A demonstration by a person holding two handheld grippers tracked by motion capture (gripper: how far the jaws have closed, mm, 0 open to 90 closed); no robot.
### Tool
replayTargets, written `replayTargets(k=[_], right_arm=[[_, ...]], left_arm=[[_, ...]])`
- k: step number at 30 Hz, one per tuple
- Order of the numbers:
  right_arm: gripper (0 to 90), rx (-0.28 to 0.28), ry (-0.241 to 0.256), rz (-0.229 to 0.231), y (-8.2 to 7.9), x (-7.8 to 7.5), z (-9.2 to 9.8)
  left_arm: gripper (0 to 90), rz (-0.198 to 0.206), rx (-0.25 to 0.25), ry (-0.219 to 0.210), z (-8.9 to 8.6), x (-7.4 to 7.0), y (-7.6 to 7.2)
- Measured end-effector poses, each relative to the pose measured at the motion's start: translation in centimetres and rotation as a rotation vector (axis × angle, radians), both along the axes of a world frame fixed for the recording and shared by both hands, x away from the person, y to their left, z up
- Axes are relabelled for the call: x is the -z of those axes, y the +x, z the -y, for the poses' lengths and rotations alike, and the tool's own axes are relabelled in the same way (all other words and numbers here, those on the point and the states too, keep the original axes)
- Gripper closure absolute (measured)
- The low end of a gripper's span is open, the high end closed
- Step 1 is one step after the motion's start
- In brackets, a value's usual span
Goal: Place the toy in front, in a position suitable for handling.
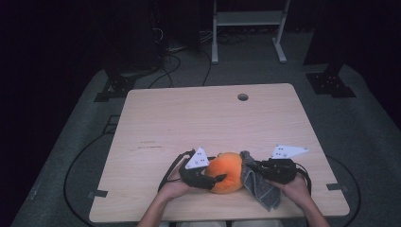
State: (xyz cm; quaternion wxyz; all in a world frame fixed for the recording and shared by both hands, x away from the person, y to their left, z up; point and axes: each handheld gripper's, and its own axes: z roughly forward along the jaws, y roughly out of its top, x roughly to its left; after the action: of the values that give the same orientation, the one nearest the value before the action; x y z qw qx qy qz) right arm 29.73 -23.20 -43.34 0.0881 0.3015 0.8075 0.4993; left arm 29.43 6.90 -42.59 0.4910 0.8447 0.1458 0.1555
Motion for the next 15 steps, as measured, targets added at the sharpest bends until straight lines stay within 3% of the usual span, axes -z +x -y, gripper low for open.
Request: replayTargets(k=[2,3,4,6,7,8,10,11,15], right_arm=[[80.3,0.010,0.047,0.027,-0.2,-0.8,0.3],[80.3,-0.006,0.092,0.062,-0.6,-1.9,0.0],[80.3,-0.006,0.092,0.062,-0.6,-1.9,0.0],[80.3,-0.049,0.089,0.090,-1.1,-2.6,-1.0],[80.3,-0.082,0.040,0.108,-1.4,-2.6,-2.1],[80.3,-0.082,0.040,0.108,-1.4,-2.6,-2.1],[80.3,-0.102,0.029,0.101,-1.5,-2.3,-2.5],[80.3,-0.113,0.028,0.100,-1.6,-2.1,-2.7],[80.3,-0.098,0.022,0.098,-1.4,-1.8,-2.3]], left_arm=[[35.0,0.085,-0.009,0.025,0.5,0.0,-0.3],[33.9,0.128,0.018,0.055,0.8,0.2,-0.6],[33.9,0.129,0.056,0.062,1.0,0.3,-0.8],[29.4,0.121,0.112,0.061,1.3,0.3,-1.2],[21.8,0.058,0.106,0.033,1.0,0.2,-1.0],[18.9,0.058,0.106,0.033,1.0,0.2,-1.0],[17.7,0.003,0.075,-0.005,0.6,0.1,-0.5],[19.6,-0.016,0.071,0.000,0.4,0.4,-0.4],[27.0,-0.005,0.074,0.026,0.4,0.5,-0.5]])
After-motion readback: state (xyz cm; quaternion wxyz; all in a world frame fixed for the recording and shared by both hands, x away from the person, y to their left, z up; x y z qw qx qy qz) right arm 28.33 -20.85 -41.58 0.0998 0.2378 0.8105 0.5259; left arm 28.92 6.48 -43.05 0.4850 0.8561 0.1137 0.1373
